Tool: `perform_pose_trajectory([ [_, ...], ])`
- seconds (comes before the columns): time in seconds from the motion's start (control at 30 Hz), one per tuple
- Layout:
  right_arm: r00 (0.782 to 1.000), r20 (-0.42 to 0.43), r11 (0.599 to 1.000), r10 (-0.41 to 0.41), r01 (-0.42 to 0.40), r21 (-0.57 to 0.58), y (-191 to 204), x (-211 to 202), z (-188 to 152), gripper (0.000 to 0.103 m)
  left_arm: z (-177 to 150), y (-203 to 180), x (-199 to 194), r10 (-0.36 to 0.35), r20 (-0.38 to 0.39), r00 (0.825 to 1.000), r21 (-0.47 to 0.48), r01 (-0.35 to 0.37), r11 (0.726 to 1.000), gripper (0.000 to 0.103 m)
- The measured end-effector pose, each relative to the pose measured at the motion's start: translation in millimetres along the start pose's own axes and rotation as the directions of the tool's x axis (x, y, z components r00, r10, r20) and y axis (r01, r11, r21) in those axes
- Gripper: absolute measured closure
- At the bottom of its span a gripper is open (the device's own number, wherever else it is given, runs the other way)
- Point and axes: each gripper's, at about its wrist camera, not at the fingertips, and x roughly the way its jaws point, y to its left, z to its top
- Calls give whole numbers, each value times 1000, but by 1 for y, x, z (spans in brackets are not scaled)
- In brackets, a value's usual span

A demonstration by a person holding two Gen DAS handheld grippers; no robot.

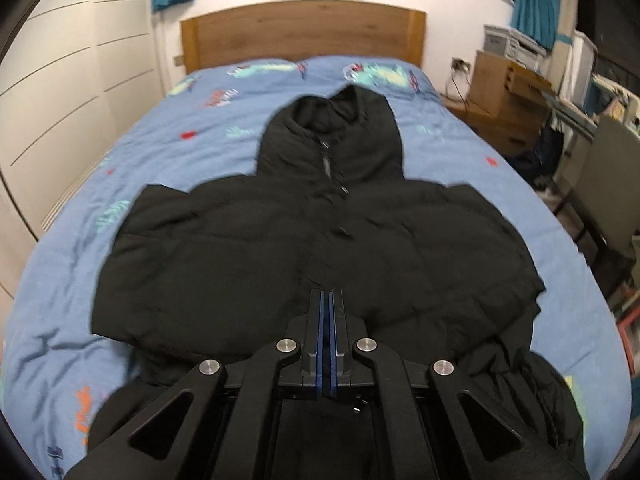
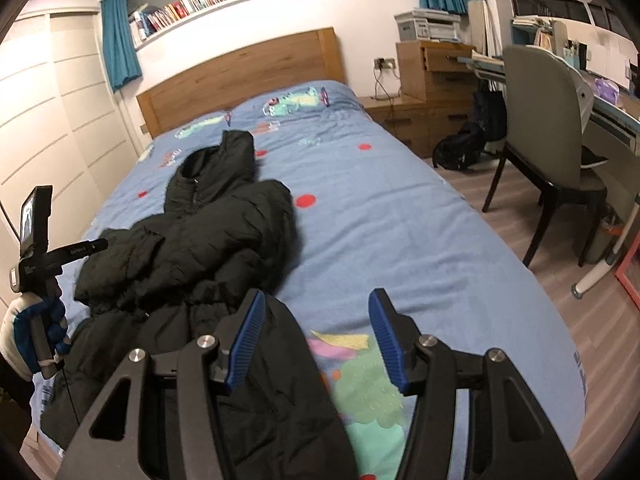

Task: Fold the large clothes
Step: 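Carry the sleeve across the jacket body with the left gripper and release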

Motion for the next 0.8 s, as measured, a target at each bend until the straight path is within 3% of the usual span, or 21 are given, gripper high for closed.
perform_pose_trajectory([
  [0.1,1000,-12,1000,-4,4,15,-6,4,-5,50,-6,-4,2,-27,-13,1000,0,27,1000,99],
  [0.17,1000,-15,1000,-6,6,22,-8,4,-6,50,-7,1,-4,-46,-14,999,-14,46,999,89],
  [0.23,1000,-10,1000,-3,3,27,-9,2,-5,50,-7,7,-15,-34,1,999,-20,34,999,77],
  [0.5,998,46,999,36,-36,-5,22,-39,1,50,-11,55,-80,20,66,998,-52,-16,998,56],
  [0.8,994,77,992,76,-68,-102,85,-69,2,50,-34,151,-148,91,126,988,-114,-76,991,52],
])
